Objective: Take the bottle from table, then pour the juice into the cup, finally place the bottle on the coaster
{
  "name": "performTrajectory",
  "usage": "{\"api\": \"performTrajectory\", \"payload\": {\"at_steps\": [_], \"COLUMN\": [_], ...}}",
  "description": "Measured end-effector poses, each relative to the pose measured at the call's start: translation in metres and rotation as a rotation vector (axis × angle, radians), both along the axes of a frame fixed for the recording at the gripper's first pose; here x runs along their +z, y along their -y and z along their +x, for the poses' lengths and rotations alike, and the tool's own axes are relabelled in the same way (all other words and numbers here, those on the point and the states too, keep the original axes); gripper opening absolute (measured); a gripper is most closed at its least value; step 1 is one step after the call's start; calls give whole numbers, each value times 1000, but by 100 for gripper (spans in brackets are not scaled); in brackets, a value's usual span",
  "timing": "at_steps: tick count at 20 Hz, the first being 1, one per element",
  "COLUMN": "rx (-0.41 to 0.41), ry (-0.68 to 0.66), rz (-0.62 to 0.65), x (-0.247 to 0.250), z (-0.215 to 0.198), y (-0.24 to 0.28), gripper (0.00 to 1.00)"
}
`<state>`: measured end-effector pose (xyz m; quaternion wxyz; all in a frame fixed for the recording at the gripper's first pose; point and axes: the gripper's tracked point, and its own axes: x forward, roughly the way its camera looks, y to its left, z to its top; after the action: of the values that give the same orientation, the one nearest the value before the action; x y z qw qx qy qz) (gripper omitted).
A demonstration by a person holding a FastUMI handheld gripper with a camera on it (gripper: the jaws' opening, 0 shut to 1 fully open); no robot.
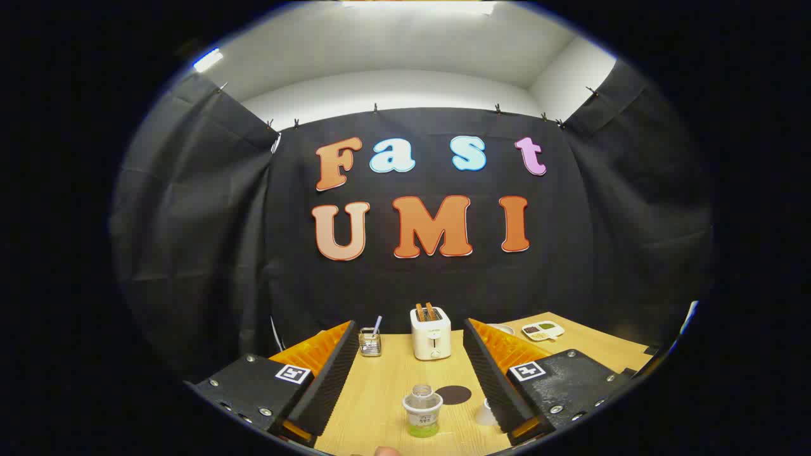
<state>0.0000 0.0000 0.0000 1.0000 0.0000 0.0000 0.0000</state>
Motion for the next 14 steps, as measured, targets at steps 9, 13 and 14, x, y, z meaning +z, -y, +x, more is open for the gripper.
{"api": "performTrajectory", "payload": {"at_steps": [9,13,14], "rx": [26,-2,-5], "ry": [-27,-52,-53], "rz": [-7,-66,-82], "x": [-9,-12,-12], "z": [0,1,0], "y": [-17,-13,-13], "gripper": [98,98,98]}}
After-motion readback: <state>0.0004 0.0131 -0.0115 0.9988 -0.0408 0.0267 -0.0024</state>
